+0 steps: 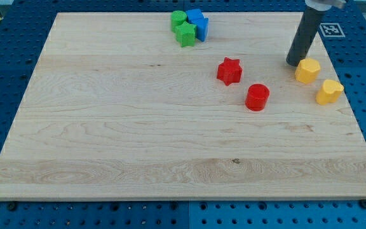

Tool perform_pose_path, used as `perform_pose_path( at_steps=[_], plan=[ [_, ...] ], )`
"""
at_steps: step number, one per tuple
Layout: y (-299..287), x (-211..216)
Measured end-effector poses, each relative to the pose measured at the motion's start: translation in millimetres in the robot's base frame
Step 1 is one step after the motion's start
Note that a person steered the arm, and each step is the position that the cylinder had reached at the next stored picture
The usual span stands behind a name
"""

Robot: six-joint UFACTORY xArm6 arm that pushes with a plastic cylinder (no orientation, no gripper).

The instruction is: Push the red star to the center left side of the board

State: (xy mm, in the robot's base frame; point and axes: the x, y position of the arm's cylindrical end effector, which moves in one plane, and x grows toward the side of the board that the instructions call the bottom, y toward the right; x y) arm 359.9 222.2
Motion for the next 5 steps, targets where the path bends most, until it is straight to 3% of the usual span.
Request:
perform_pose_path(
  at_steps=[2, 5],
  plan=[
    [9.4, 20.7],
    [-4.0, 17.6]
  ],
)
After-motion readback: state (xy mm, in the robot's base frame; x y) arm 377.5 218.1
